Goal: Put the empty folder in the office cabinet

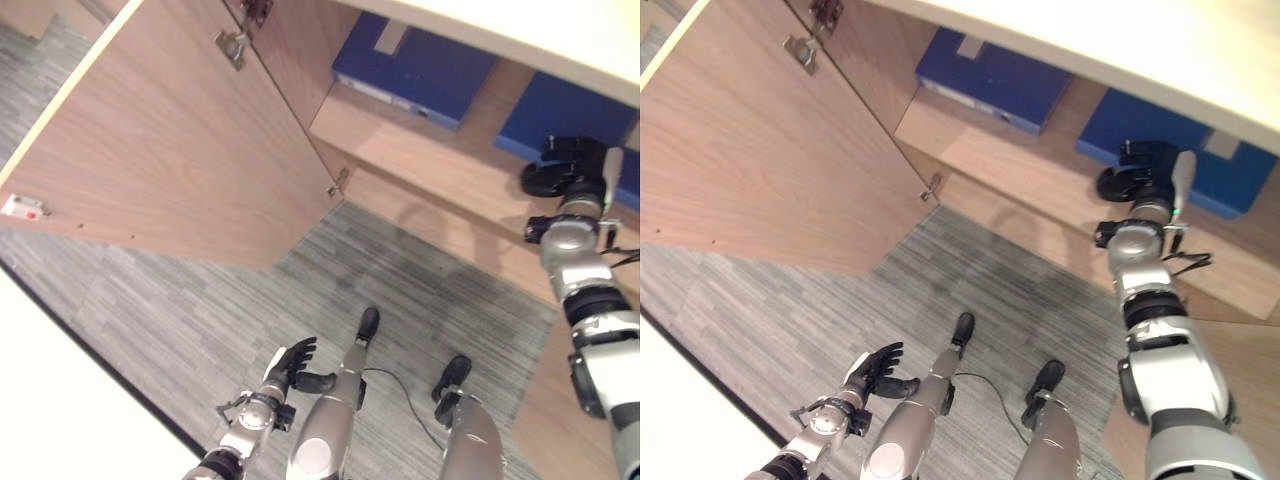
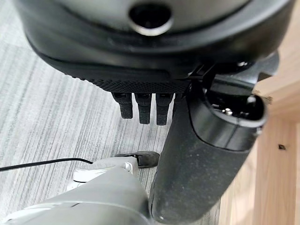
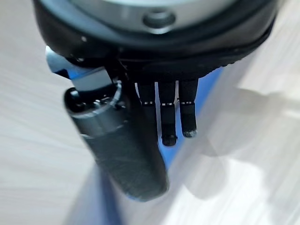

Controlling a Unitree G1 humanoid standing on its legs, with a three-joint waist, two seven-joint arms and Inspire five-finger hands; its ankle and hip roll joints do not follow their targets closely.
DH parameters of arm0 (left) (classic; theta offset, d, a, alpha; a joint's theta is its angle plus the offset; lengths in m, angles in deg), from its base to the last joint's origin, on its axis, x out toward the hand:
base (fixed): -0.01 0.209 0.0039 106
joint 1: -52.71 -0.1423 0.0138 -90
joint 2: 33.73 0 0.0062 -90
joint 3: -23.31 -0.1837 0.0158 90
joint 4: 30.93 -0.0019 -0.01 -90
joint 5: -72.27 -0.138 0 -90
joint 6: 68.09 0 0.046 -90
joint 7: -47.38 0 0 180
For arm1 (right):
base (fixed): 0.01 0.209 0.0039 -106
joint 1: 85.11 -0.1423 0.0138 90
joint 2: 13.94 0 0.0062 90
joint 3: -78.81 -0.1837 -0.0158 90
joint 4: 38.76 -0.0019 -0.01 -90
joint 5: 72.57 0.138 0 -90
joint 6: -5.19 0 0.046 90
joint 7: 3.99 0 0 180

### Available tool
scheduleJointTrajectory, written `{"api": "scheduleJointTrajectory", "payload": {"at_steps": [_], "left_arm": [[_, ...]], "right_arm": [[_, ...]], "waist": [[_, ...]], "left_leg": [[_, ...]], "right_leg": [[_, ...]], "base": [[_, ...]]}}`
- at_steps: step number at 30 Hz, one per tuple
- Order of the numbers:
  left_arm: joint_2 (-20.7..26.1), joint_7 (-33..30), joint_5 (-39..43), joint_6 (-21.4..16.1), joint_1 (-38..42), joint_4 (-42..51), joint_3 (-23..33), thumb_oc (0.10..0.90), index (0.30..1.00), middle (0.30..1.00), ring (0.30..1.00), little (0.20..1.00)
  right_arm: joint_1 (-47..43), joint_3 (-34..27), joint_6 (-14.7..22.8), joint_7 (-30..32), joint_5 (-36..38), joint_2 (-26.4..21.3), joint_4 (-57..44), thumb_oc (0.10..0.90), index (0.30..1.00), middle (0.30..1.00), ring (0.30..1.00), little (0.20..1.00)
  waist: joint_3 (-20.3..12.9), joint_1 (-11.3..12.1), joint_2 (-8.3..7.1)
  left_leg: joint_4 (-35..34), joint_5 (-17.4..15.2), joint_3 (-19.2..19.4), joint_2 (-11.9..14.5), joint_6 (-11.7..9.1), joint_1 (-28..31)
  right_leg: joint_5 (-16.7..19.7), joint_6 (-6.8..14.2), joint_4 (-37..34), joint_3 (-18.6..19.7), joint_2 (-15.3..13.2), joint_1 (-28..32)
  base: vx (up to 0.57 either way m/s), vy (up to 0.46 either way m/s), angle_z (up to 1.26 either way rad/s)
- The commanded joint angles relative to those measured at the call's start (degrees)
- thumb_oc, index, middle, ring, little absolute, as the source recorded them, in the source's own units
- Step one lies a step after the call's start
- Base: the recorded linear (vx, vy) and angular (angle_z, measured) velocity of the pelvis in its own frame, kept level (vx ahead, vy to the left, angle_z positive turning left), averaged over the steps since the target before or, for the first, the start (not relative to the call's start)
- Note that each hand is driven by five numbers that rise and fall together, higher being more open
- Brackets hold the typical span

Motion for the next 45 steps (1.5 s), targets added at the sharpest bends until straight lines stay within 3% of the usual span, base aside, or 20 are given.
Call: {"api": "scheduleJointTrajectory", "payload": {"at_steps": [1,2,4,10,16,19,21,22,23,24,25,26,29,30,33,35,41,45], "left_arm": [[-0.31,-1.04,-0.15,-0.68,0.71,-3.61,-1.06,0.800,0.900,0.900,0.900,0.900],[-0.88,-1.12,-1.12,-0.10,0.43,-4.16,0.59,0.800,0.900,0.900,0.900,0.900],[-1.25,-1.52,-1.88,0.37,0.12,-4.70,2.31,0.800,0.900,0.900,0.900,0.900],[-2.02,-2.79,-2.31,1.16,-0.10,-7.16,7.39,0.800,0.900,0.900,0.900,0.900],[-3.23,-3.70,-3.57,1.02,-1.85,-7.02,8.08,0.800,0.900,0.900,0.900,0.900],[-3.46,-4.32,-2.70,0.62,-2.36,-5.57,8.38,0.800,0.900,0.900,0.900,0.900],[-4.26,-5.92,-1.50,0.09,-2.31,-3.70,8.48,0.800,0.900,0.900,0.900,0.900],[-4.39,-6.15,-1.14,-0.17,-2.70,-3.18,8.47,0.800,0.900,0.900,0.900,0.900],[-4.39,-6.15,-1.14,-0.17,-2.71,-3.18,8.47,0.800,0.900,0.900,0.900,0.900],[-4.58,-6.47,-0.27,-0.62,-4.03,-1.91,9.68,0.800,0.900,0.900,0.900,0.900],[-4.47,-6.61,-0.03,-0.62,-4.87,-1.05,9.94,0.800,0.900,0.900,0.900,0.900],[-4.47,-6.61,-0.03,-0.59,-4.89,-0.99,9.94,0.800,0.900,0.900,0.900,0.900],[-3.91,-5.72,-1.10,-0.01,-7.90,-0.31,10.86,0.800,0.900,0.900,0.900,0.900],[-3.89,-5.54,-1.59,0.21,-8.31,-0.71,11.09,0.800,0.900,0.900,0.900,0.900],[-4.00,-5.29,-2.68,0.42,-8.80,-1.63,11.05,0.800,0.900,0.900,0.900,0.900],[-4.30,-4.76,-3.46,1.08,-9.67,-2.05,11.18,0.800,0.900,0.900,0.900,0.900],[-4.01,-4.49,-5.78,2.03,-10.14,-4.93,11.12,0.800,0.900,0.900,0.900,0.900],[-2.13,-4.83,-6.39,2.47,-9.79,-6.99,13.36,0.800,0.900,0.900,0.900,0.900]], "right_arm": [[6.95,-0.50,5.69,1.03,-0.42,1.98,-6.20,0.800,0.900,0.900,0.900,0.900],[15.32,-0.73,6.15,-0.99,-1.10,5.76,-11.61,0.800,0.900,0.900,0.900,0.900],[21.90,-1.01,6.08,-2.48,-2.20,8.23,-16.37,0.800,0.900,0.900,0.900,0.900],[36.11,-0.16,5.07,-8.46,-5.20,10.24,-24.41,0.800,0.900,0.900,0.900,0.900],[41.31,2.88,3.88,-11.56,-7.48,11.10,-24.72,0.800,0.900,0.900,0.900,0.900],[42.07,3.09,3.43,-11.33,-8.69,10.46,-24.57,0.800,0.900,0.900,0.900,0.900],[42.33,3.54,2.63,-11.20,-7.11,11.38,-22.99,0.800,0.900,0.900,0.900,0.900],[42.58,3.95,2.57,-11.41,-6.87,11.33,-22.85,0.800,0.900,0.900,0.900,0.900],[42.58,3.95,2.57,-11.41,-6.87,11.33,-22.85,0.800,0.900,0.900,0.900,0.900],[43.34,4.42,2.31,-12.46,-7.98,10.08,-22.61,0.800,0.900,0.900,0.900,0.900],[43.83,4.34,2.02,-12.56,-8.46,9.61,-22.34,0.800,0.900,0.900,0.900,0.900],[43.84,4.33,2.02,-12.56,-8.46,9.60,-22.35,0.800,0.900,0.900,0.900,0.900],[46.11,4.07,1.27,-13.57,-8.94,9.83,-21.30,0.800,0.900,0.900,0.900,0.900],[46.67,3.97,1.21,-14.01,-9.11,10.04,-21.42,0.800,0.900,0.900,0.900,0.900],[47.46,3.53,1.20,-14.61,-9.09,10.52,-20.94,0.800,0.900,0.900,0.900,0.900],[48.16,3.10,0.40,-14.83,-9.06,11.57,-20.47,0.800,0.900,0.900,0.900,0.900],[47.41,3.97,-0.23,-15.31,-9.37,14.11,-19.35,0.800,0.900,0.900,0.900,0.900],[44.58,5.86,-0.43,-16.16,-9.59,16.61,-17.66,0.800,0.900,0.900,0.900,0.900]], "waist": [[-5.08,-0.64,-3.94],[-6.05,-2.07,-5.16],[-7.44,-3.57,-6.44],[-11.31,-6.90,-8.68],[-14.32,-8.34,-8.74],[-14.06,-8.31,-8.16],[-14.02,-8.21,-7.54],[-13.80,-7.83,-7.50],[-13.81,-7.84,-7.50],[-13.29,-7.90,-7.72],[-13.57,-8.37,-7.81],[-13.70,-8.41,-7.84],[-14.76,-9.95,-8.40],[-14.82,-10.13,-8.48],[-15.40,-10.97,-8.51],[-16.34,-11.35,-8.40],[-16.22,-9.46,-9.94],[-15.11,-6.71,-11.26]], "left_leg": [[1.47,-11.03,1.13,2.55,-2.71,4.76],[1.10,-11.32,1.96,2.88,-2.77,6.63],[0.37,-11.57,3.02,3.06,-2.85,8.95],[-1.23,-12.46,5.75,4.31,-3.44,15.84],[-1.67,-12.79,7.71,5.62,-4.61,20.55],[-1.45,-10.94,8.71,5.81,-5.67,19.61],[-1.99,-7.93,11.57,6.99,-7.37,17.68],[-1.98,-7.31,10.86,7.28,-7.75,17.46],[-1.98,-7.30,10.86,7.28,-7.75,17.45],[-1.29,-8.44,11.64,8.57,-7.79,18.03],[-0.74,-8.60,14.46,9.94,-7.00,18.95],[-0.77,-8.41,14.43,9.85,-6.92,18.73],[5.33,-11.47,22.68,14.04,-6.49,23.93],[6.80,-12.27,22.71,14.23,-6.56,25.12],[7.12,-13.90,24.49,14.13,-6.55,27.64],[5.38,-15.82,27.26,12.48,-5.32,27.99],[4.17,-17.72,25.62,9.54,-3.17,28.41],[2.67,-19.66,24.45,6.08,-0.37,29.43]], "right_leg": [[2.40,4.70,-9.73,2.84,-0.62,6.73],[3.04,4.81,-11.83,3.11,-0.29,8.91],[3.83,4.92,-14.05,3.48,0.39,11.24],[4.10,4.92,-17.95,4.21,1.94,17.24],[3.51,4.62,-20.18,3.99,3.18,22.45],[3.44,4.78,-21.69,2.27,2.90,23.90],[4.30,4.97,-22.37,-0.48,1.42,24.08],[4.50,5.03,-22.34,-0.38,1.10,23.87],[4.50,5.03,-22.34,-0.38,1.10,23.87],[5.39,5.31,-21.91,-1.67,-0.72,23.31],[5.87,5.38,-21.87,-2.98,-1.64,23.06],[6.06,5.40,-21.89,-3.00,-1.71,22.85],[6.59,4.34,-20.17,-5.74,-3.26,21.93],[6.67,4.10,-19.45,-6.69,-3.48,21.88],[6.78,3.90,-17.99,-9.22,-4.40,21.61],[8.38,4.55,-17.48,-10.76,-5.34,22.08],[9.87,6.01,-14.38,-11.13,-8.21,22.83],[11.99,8.22,-7.99,-11.50,-12.19,21.41]], "base": [[0.07,0.015,-0.07],[0.12,0.004,-0.07],[0.09,0.009,-0.14],[0.10,-0.005,-0.26],[0.06,-0.041,-0.15],[-0.05,-0.009,-0.02],[-0.13,0.077,0.34],[-0.09,0.078,0.61],[-0.18,0.081,0.58],[-0.21,0.096,0.42],[-0.22,0.100,0.24],[-0.12,0.095,0.32],[-0.13,0.114,0.79],[-0.09,0.087,0.64],[-0.11,0.087,0.70],[-0.01,0.177,1.33],[-0.01,0.184,0.47],[-0.02,0.199,0.42]]}}
